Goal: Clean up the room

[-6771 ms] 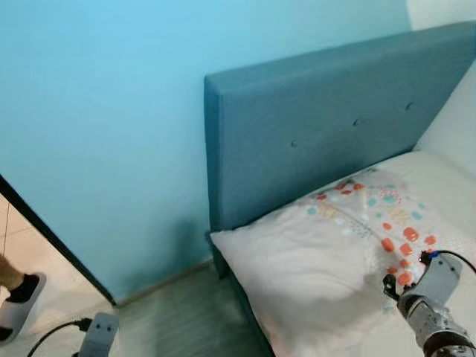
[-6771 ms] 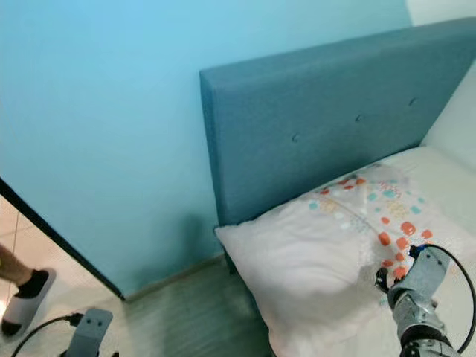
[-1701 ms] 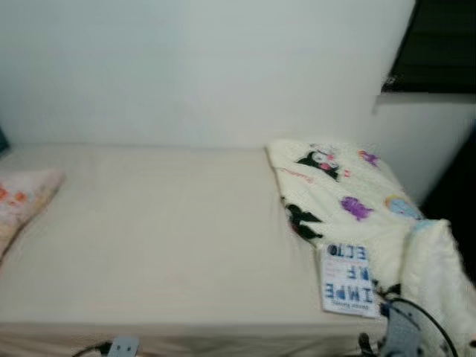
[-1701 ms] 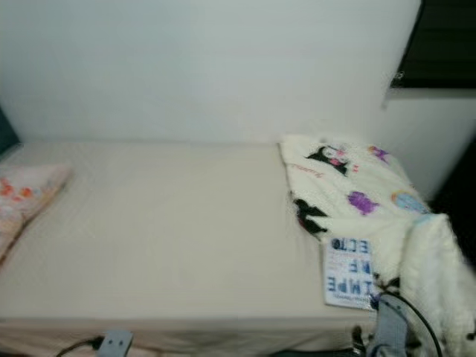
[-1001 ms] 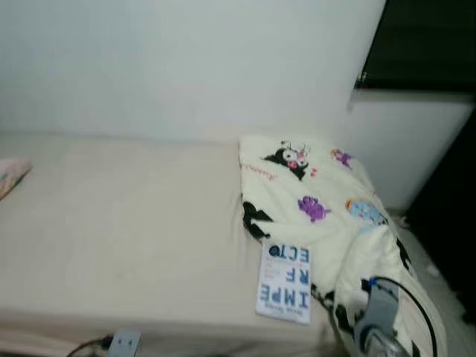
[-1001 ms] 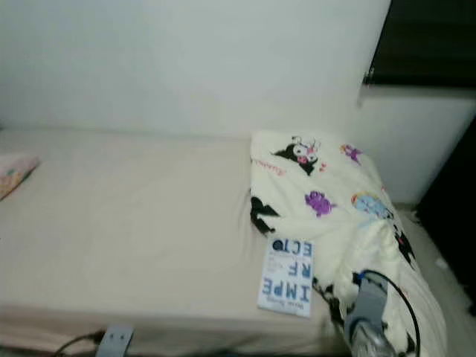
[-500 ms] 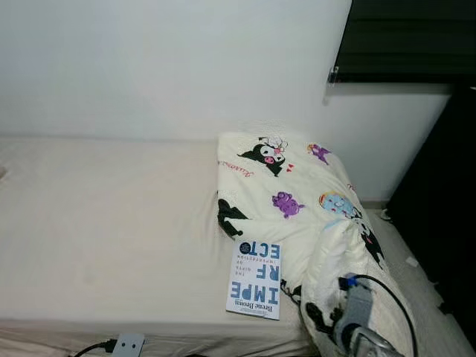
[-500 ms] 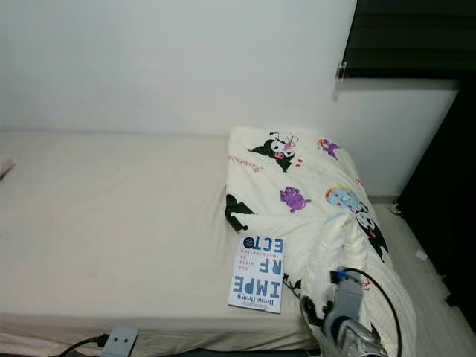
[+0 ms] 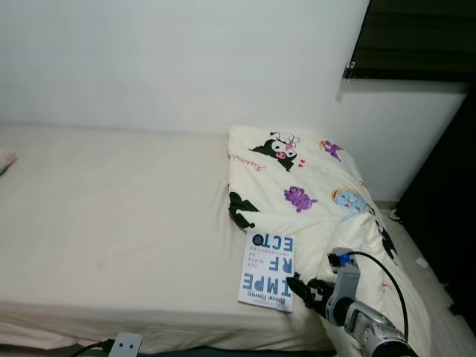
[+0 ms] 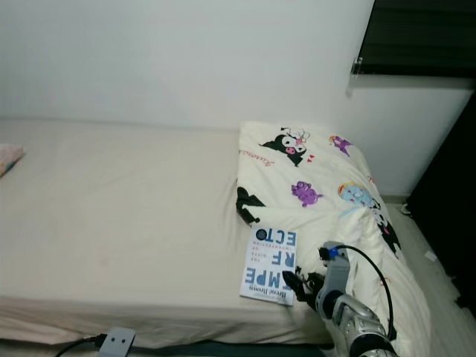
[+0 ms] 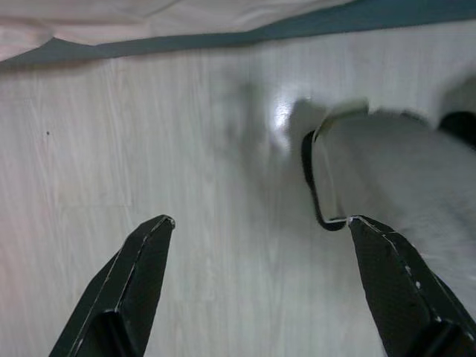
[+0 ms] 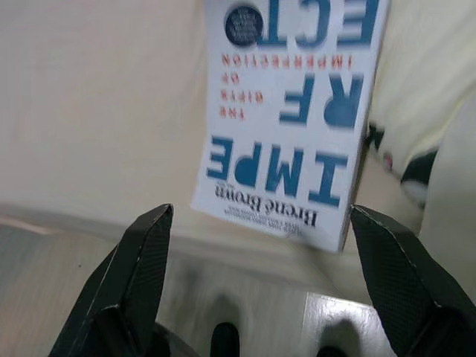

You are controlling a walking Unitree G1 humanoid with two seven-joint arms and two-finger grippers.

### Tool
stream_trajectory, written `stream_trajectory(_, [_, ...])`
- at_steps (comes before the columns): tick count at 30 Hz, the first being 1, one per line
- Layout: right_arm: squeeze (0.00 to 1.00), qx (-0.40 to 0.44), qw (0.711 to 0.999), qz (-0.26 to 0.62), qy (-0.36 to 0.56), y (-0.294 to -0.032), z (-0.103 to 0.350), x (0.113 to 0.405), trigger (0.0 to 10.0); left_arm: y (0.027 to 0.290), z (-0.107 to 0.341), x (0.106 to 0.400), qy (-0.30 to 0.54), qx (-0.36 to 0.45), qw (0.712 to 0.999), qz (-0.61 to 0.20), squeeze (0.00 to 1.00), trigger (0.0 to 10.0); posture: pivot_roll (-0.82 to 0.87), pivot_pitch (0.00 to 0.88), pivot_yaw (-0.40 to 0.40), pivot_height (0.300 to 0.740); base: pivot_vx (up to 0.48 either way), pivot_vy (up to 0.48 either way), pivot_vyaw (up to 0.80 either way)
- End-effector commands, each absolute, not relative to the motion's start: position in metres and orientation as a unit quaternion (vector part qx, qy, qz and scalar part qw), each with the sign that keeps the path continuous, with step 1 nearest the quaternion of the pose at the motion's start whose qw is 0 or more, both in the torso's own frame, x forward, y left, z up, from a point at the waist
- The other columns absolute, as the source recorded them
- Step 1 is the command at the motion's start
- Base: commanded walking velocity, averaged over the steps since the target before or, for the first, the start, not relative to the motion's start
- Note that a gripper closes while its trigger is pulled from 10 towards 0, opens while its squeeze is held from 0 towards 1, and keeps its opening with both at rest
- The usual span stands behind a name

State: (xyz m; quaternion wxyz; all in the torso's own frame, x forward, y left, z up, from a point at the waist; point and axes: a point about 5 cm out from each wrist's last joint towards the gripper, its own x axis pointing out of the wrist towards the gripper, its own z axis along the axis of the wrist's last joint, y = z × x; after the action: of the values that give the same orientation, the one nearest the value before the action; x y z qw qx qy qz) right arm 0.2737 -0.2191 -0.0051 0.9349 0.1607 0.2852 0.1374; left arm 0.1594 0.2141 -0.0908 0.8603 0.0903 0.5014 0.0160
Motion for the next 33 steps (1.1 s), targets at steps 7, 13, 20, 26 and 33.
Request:
stream_trajectory(7, [0.0,0.17,0.936,0.141,0.274,-0.226,0.0,0.276,10.0,0.226,-0.088,0.16,0.491,0.108,0.863,0.038,0.0,10.0,-0.01,0.0,-0.023,0.596,0.0,0.0,0.0])
stream_trajectory(13, [0.0,0.186,0.942,0.126,0.251,-0.233,0.009,0.283,10.0,0.241,-0.081,0.166,0.466,0.121,0.873,0.081,0.0,10.0,0.01,0.0,-0.013,0.571,0.0,0.0,0.0])
stream_trajectory(20, [0.0,0.212,0.942,0.125,0.229,-0.236,0.016,0.287,10.0,0.254,-0.078,0.163,0.463,0.136,0.871,0.093,0.0,10.0,0.05,0.014,-0.001,0.551,0.0,0.0,0.0])
stream_trajectory(26, [0.0,0.265,0.933,0.16,0.183,-0.235,0.031,0.297,10.0,0.271,-0.078,0.148,0.466,0.166,0.865,0.084,0.0,10.0,0.09,0.061,0.013,0.526,0.0,0.0,0.0])
stream_trajectory(33, [0.0,0.254,0.936,0.159,0.184,-0.236,0.034,0.3,10.0,0.285,-0.078,0.13,0.468,0.173,0.862,0.093,0.0,10.0,0.15,0.128,0.012,0.496,0.0,0.0,0.0])
